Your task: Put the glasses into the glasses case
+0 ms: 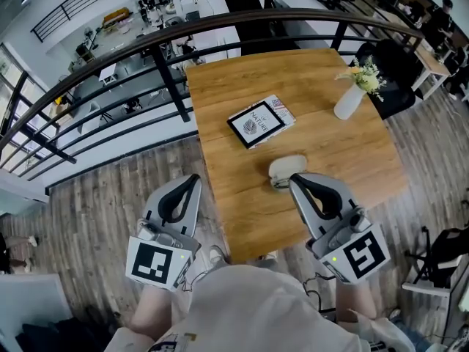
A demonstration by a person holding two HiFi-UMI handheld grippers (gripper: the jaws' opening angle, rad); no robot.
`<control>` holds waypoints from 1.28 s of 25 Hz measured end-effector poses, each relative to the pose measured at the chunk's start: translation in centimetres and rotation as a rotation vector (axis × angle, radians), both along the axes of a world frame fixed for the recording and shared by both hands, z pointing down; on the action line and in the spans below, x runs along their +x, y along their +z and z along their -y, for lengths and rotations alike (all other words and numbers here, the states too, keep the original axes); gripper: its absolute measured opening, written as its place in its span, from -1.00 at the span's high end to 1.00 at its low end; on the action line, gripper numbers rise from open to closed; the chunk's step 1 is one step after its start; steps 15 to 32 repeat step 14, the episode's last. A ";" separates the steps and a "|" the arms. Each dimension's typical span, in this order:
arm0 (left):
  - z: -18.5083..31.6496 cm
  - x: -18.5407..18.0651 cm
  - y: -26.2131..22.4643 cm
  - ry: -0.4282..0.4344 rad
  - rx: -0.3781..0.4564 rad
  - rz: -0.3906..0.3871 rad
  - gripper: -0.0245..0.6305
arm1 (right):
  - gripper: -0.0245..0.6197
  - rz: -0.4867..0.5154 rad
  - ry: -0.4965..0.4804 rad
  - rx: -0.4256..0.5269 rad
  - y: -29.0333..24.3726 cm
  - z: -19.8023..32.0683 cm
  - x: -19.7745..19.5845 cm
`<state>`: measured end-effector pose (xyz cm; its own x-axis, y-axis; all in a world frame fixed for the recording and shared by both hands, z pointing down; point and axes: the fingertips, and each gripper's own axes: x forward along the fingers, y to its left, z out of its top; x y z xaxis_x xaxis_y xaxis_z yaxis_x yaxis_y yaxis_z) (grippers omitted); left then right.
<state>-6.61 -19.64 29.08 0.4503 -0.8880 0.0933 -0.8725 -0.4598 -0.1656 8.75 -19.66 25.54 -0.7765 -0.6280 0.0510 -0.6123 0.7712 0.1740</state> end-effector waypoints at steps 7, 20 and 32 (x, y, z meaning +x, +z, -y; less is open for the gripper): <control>-0.1 0.3 -0.1 0.012 -0.012 -0.005 0.88 | 0.84 -0.035 0.009 -0.008 0.5 0.2 0.0; -0.5 0.2 0.6 0.008 -0.028 0.019 0.88 | 0.84 -0.020 0.012 -0.011 0.4 -0.1 0.1; -0.5 0.2 0.6 0.008 -0.028 0.019 0.88 | 0.84 -0.020 0.012 -0.011 0.4 -0.1 0.1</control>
